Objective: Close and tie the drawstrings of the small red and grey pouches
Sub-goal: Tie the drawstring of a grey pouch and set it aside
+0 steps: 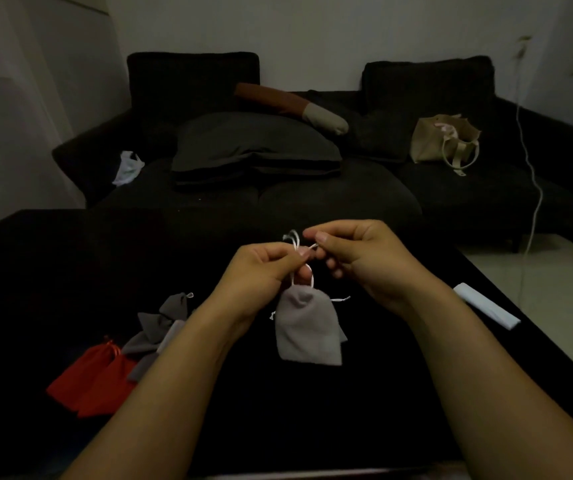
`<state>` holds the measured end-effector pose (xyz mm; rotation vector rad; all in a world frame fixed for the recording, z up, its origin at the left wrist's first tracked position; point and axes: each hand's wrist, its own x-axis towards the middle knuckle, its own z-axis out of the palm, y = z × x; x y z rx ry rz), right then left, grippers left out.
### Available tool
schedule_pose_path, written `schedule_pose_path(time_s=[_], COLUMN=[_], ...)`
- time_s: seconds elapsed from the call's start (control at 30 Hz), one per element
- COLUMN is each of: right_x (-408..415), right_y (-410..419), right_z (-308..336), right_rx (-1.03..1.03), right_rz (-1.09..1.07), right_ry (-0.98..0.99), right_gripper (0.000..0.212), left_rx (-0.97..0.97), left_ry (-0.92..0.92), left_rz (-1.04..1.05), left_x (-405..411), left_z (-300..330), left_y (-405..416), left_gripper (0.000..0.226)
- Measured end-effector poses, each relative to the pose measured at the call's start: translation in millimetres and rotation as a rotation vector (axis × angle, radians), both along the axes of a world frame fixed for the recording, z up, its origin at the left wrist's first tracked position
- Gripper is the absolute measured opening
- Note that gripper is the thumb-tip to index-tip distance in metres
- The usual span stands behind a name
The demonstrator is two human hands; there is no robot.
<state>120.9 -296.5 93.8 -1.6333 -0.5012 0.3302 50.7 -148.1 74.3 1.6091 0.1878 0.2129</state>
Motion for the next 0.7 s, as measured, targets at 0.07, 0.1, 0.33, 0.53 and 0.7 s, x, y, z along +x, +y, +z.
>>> schedule_pose_path(time_s=[0.07,0.1,0.33,0.53,0.7], right_x=[1,2,-8,-6,-7], right_y=[-2,-3,-1,-3,-4], right_z=[2,3,3,3,-1], right_rx=[-0.001,0.006,-0.127,-0.210,-0.177], right_rz=[-0.022,-0.010,0.193,0.205,0.207], right_ry=[0.076,0.121,0.172,0.167,0.244], right_gripper=[0.018,0.018,0.015,0.008,0.012], left_rx=[-0.081,-0.138,-0.276,-0.140,0.106], left_ry=[0.025,0.025,-0.029,-0.016,-0.074], left_rz=[0.030,0.044,0.017,-0.081,-0.090], left_x=[1,2,-1,-9,-13], left_z=[0,-1,4,12,18], left_y=[0,0,3,13,19], left_gripper=[0.023,0.021,0.010,0.014,0.019])
